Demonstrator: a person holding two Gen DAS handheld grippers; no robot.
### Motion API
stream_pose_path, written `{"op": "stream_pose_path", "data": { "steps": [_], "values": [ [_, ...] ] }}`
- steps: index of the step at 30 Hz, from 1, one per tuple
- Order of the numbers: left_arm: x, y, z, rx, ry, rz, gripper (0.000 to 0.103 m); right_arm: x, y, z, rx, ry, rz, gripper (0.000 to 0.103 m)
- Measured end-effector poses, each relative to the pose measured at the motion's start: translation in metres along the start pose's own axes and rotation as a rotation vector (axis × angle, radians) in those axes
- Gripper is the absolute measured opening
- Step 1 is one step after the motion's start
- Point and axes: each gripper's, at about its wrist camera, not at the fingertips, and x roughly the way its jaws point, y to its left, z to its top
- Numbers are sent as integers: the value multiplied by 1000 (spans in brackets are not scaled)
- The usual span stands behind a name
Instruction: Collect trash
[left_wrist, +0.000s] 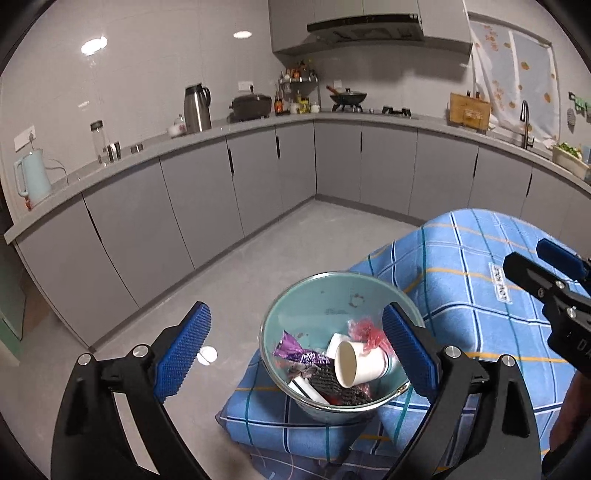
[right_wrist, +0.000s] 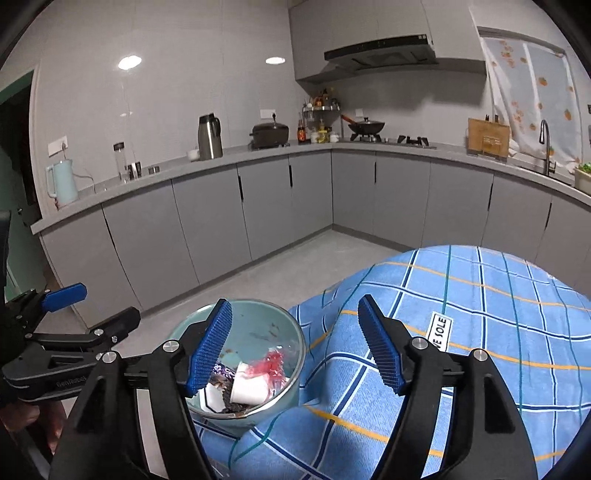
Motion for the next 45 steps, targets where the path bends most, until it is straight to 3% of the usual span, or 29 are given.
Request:
{"op": "stream_pose_path", "data": {
  "steps": [11, 41, 45],
  "values": [
    [-41, 10, 13, -35, -96, 23, 97, -28, 7, 7, -13, -52, 9, 75],
    [-45, 9, 13, -39, -108, 25, 97, -34, 11, 9, -14, -60, 21, 76],
    [-45, 10, 13, -39, -108, 25, 97, -34, 12, 10, -15, -65, 21, 80]
  ]
}}
